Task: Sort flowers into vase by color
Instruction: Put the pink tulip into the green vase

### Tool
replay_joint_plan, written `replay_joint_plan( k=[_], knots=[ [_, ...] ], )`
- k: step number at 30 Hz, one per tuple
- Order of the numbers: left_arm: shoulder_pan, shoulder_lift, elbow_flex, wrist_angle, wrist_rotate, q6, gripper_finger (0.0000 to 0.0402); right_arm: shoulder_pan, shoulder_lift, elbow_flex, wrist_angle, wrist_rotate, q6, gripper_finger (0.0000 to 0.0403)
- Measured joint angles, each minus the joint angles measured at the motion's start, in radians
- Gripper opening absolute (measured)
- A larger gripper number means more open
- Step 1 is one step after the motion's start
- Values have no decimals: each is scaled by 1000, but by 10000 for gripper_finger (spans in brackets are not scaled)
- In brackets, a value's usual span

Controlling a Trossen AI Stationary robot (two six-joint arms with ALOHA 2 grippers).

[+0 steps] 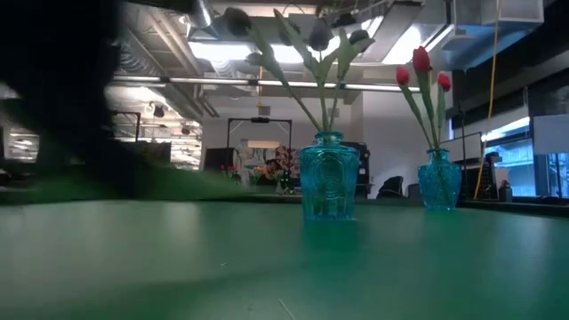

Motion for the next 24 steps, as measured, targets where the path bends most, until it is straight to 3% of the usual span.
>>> replay_joint_plan(
  k=[7,12,17,24],
  knots=[
    [157,-2,-33,376,-31,404,15,0,1,0,79,-1,-123,193],
    [258,-2,-79,568,-7,567,15,0,25,0,79,23,-128,193],
    [300,-2,-130,703,24,601,33,1,96,0,82,27,-128,193],
    [296,-3,-141,736,17,600,108,1,218,0,82,30,-150,193]
  ],
)
